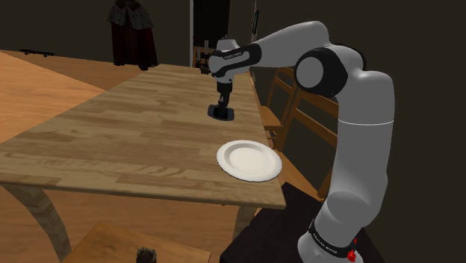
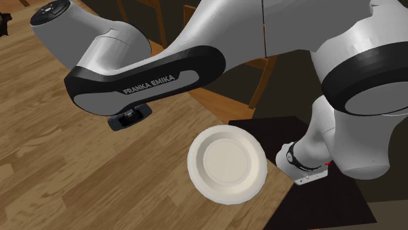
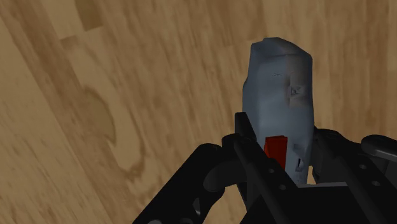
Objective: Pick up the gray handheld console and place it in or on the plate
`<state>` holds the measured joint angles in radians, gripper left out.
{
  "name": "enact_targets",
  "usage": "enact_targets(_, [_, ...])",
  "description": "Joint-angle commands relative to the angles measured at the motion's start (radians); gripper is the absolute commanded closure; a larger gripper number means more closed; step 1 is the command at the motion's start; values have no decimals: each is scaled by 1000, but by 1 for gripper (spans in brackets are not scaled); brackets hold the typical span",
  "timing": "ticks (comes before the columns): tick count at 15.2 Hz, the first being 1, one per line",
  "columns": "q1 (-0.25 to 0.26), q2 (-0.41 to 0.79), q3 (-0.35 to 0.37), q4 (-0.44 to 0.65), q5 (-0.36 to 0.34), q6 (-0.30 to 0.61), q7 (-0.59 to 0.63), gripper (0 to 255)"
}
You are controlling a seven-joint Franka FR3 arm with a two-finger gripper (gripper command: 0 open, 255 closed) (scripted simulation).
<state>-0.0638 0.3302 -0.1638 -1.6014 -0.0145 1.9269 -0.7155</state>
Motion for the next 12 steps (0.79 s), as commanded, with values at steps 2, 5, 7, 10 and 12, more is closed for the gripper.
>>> enact_targets(2, [0,0,0,0,0,0,0,255])
enact_targets(5, [0,-3,0,10,0,-12,0,255])
enact_targets(7, [0,-7,-1,30,-1,-37,-1,255])
enact_targets(10, [0,-12,-1,64,-1,-75,-3,255])
enact_targets(12, [-1,-14,-1,88,-1,-101,-4,255])
